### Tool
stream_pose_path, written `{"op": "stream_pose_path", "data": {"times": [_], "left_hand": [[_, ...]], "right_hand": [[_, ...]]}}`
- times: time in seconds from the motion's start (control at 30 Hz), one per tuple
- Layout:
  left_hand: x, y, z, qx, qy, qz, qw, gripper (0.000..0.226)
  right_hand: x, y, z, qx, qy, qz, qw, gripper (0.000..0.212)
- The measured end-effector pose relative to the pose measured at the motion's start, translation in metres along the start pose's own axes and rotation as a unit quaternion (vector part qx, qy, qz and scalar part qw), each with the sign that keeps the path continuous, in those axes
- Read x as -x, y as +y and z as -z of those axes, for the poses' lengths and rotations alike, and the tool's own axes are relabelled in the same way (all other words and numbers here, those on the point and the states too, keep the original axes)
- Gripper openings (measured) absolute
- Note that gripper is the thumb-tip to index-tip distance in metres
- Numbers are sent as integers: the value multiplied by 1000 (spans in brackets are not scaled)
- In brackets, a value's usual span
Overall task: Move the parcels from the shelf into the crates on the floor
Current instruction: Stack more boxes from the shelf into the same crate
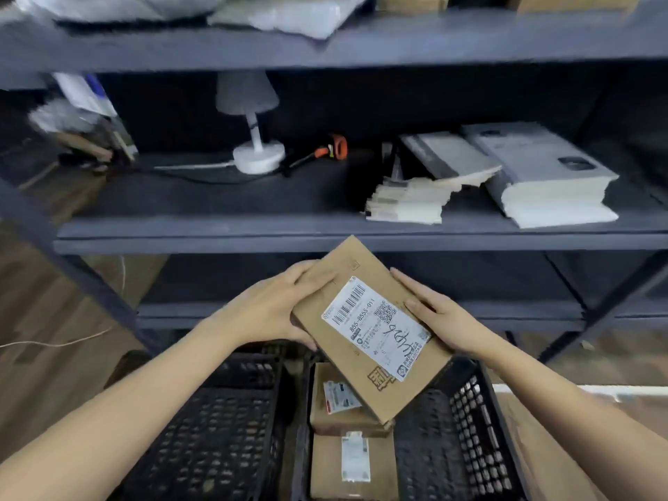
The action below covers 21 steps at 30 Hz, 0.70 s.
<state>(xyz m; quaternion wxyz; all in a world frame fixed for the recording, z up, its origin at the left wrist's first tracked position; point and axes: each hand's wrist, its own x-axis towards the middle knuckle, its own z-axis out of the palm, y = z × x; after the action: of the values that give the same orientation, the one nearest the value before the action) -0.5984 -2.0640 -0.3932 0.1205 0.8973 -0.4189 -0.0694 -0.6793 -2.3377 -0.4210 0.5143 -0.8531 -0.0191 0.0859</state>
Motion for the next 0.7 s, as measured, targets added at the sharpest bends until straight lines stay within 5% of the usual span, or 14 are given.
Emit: {"op": "stream_pose_path", "data": {"times": [0.2,0.47,0.53,0.6,0.7], "left_hand": [[6,-35,-138,17,69,-8,997,94],[31,-28,-283,-5,57,23,998,99],[44,-20,-304,20,56,68,996,98],[60,-12,-319,52,60,117,990,95],[80,3,-332,61,24,147,987,91]], "right_hand": [[-22,119,-57,20,29,-37,999,27],[-3,236,-114,222,-7,-96,970,54],[6,255,-120,190,76,-148,968,70],[18,267,-125,83,150,-183,968,54],[37,279,-138,-70,143,-186,970,38]]}}
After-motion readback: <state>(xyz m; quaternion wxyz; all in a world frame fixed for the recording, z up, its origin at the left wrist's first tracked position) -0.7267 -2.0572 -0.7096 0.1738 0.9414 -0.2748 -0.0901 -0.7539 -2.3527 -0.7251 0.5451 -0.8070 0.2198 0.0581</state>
